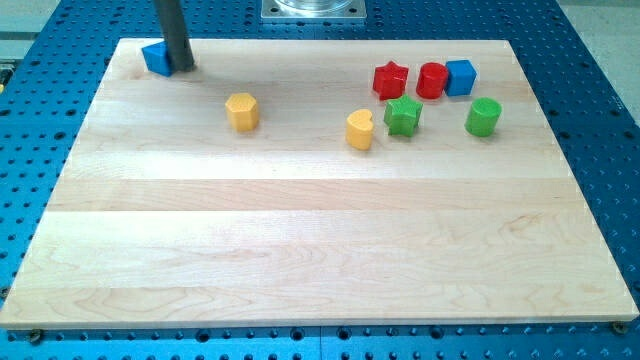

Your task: Move the hexagon to the top center

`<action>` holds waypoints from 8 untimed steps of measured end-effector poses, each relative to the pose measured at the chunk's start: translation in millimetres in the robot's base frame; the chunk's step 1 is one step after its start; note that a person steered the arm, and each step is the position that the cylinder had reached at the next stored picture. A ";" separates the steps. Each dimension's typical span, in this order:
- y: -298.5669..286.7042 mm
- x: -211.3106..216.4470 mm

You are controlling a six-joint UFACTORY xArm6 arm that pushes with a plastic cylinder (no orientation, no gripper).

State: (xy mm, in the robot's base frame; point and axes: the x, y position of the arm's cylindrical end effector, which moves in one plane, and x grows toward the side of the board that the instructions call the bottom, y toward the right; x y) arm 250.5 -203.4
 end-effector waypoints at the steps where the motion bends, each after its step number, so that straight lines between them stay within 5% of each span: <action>1: -13.8 40.7; 2: 0.4 123.8; 3: 67.6 151.2; 5: 152.4 71.3; 8: 152.4 73.8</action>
State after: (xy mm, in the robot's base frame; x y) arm 324.4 -51.1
